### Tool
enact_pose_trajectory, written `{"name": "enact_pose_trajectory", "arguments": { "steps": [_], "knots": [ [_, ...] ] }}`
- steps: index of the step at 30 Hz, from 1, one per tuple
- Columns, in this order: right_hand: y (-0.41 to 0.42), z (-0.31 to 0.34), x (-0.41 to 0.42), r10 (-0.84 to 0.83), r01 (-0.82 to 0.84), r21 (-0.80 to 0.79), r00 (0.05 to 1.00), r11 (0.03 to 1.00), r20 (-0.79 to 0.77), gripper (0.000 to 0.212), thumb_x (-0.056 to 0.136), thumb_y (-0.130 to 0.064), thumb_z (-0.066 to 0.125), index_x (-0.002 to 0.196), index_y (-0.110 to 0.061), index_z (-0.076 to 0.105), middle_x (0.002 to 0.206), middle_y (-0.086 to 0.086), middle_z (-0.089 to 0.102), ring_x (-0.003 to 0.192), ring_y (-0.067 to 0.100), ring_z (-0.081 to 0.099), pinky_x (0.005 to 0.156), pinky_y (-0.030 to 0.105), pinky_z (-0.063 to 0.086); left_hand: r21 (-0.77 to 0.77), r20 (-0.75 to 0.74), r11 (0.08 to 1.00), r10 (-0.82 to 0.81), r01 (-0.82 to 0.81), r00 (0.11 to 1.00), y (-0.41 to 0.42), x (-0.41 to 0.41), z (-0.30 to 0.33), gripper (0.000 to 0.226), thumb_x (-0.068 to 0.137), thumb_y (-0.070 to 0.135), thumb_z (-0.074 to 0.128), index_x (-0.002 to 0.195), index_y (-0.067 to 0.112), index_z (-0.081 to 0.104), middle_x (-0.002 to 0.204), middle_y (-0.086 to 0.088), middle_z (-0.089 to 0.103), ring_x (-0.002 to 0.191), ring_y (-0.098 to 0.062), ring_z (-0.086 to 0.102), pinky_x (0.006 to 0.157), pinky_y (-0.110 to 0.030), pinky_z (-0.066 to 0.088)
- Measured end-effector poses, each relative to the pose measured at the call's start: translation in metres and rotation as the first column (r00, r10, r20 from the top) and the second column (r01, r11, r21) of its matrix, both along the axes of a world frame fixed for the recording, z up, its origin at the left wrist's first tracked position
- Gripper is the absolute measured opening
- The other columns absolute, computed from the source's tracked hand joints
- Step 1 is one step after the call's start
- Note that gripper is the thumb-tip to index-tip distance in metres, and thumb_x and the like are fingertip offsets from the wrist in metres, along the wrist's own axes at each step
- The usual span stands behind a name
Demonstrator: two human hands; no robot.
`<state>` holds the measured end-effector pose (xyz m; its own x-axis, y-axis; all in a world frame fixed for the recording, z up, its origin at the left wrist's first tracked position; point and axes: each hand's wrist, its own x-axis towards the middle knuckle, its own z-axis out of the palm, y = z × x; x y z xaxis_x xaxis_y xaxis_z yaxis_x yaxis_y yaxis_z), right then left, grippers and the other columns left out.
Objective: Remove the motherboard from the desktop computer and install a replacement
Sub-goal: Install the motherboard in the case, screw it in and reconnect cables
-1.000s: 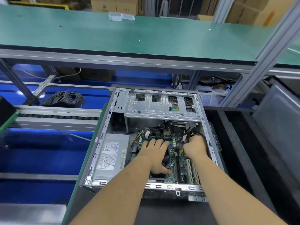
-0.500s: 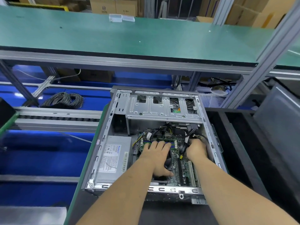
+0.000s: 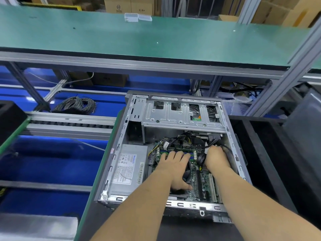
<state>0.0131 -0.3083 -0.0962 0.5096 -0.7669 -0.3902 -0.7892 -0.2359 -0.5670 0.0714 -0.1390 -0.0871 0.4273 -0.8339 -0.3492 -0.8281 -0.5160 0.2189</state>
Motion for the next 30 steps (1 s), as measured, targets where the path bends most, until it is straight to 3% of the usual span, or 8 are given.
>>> {"name": "enact_pose_trajectory", "arguments": {
  "steps": [3,7,11,14,18,21,27,30],
  "knots": [
    [-0.005,-0.006,0.001,-0.018,0.018,-0.015,1.0,1.0,-0.003,0.034,0.104,-0.007,0.032,0.124,0.008,0.055,0.125,0.028,0.057,0.116,0.04,0.054,0.041,0.01,0.037,-0.003,-0.002,1.0,0.003,-0.003,1.0,0.0,0.0,-0.001,0.114,0.077,0.072,0.067,0.158,0.022,0.004,0.16,-0.002,0.016,0.146,-0.03,0.016,0.119,-0.053,0.014],
    [0.002,-0.007,-0.004,-0.042,0.042,-0.005,0.998,0.999,0.051,0.028,0.102,-0.007,0.039,0.115,0.001,0.062,0.115,0.021,0.064,0.107,0.035,0.06,0.044,0.014,0.028,-0.007,-0.004,1.0,0.009,-0.009,1.0,0.001,0.0,-0.002,0.115,0.076,0.072,0.068,0.158,0.021,0.005,0.16,-0.003,0.017,0.146,-0.03,0.016,0.119,-0.053,0.015],
    [0.005,-0.005,-0.008,-0.025,0.028,-0.03,0.996,0.999,0.089,0.026,0.101,-0.007,0.041,0.112,0.0,0.064,0.082,0.006,0.054,0.075,0.022,0.055,0.044,0.01,0.031,-0.006,-0.004,1.0,0.01,-0.01,1.0,0.0,0.0,-0.001,0.116,0.076,0.072,0.068,0.158,0.021,0.005,0.161,-0.003,0.016,0.146,-0.03,0.016,0.119,-0.053,0.015],
    [0.009,-0.001,-0.007,-0.164,0.163,0.015,0.976,0.986,0.144,0.02,0.099,-0.006,0.045,0.101,-0.01,0.064,0.072,-0.003,0.046,0.07,0.018,0.052,0.05,0.017,0.033,-0.006,-0.007,1.0,0.011,-0.011,1.0,0.0,-0.001,-0.002,0.116,0.076,0.071,0.069,0.158,0.021,0.004,0.162,-0.003,0.015,0.147,-0.03,0.015,0.119,-0.054,0.014],
    [0.013,0.008,-0.004,-0.102,0.116,-0.147,0.99,0.982,0.101,0.02,0.094,-0.007,0.051,0.1,-0.014,0.069,0.089,0.0,0.065,0.069,0.014,0.062,0.05,0.021,0.039,-0.001,-0.008,1.0,0.009,-0.009,1.0,0.0,0.0,-0.001,0.117,0.076,0.07,0.069,0.158,0.021,0.002,0.162,-0.003,0.014,0.148,-0.03,0.014,0.119,-0.054,0.013],
    [0.018,0.013,-0.006,-0.082,0.089,-0.045,0.986,0.995,0.144,0.009,0.09,-0.005,0.057,0.094,-0.008,0.064,0.094,0.011,0.067,0.074,0.026,0.06,0.06,0.027,0.043,0.0,0.001,1.0,0.01,-0.01,1.0,-0.001,0.0,-0.002,0.117,0.076,0.071,0.069,0.159,0.021,0.002,0.162,-0.003,0.014,0.147,-0.03,0.015,0.119,-0.054,0.014],
    [0.021,0.03,-0.01,-0.194,0.11,0.251,0.92,0.962,0.342,0.011,0.086,-0.002,0.053,0.079,-0.009,0.055,0.076,0.009,0.056,0.066,0.023,0.045,0.061,0.032,0.034,0.019,-0.007,1.0,0.012,-0.012,1.0,-0.003,0.001,-0.002,0.119,0.076,0.073,0.068,0.159,0.023,0.0,0.163,-0.003,0.012,0.148,-0.03,0.013,0.119,-0.054,0.011],
    [0.026,0.037,-0.013,-0.415,0.197,0.452,0.788,0.87,0.454,0.024,0.092,-0.024,0.058,0.078,-0.005,0.058,0.074,0.007,0.059,0.065,0.023,0.054,0.065,0.033,0.042,0.031,0.001,0.999,0.012,-0.012,1.0,-0.002,0.0,0.0,0.119,0.075,0.074,0.067,0.159,0.023,-0.001,0.163,-0.003,0.012,0.148,-0.031,0.013,0.119,-0.054,0.012]
  ]
}}
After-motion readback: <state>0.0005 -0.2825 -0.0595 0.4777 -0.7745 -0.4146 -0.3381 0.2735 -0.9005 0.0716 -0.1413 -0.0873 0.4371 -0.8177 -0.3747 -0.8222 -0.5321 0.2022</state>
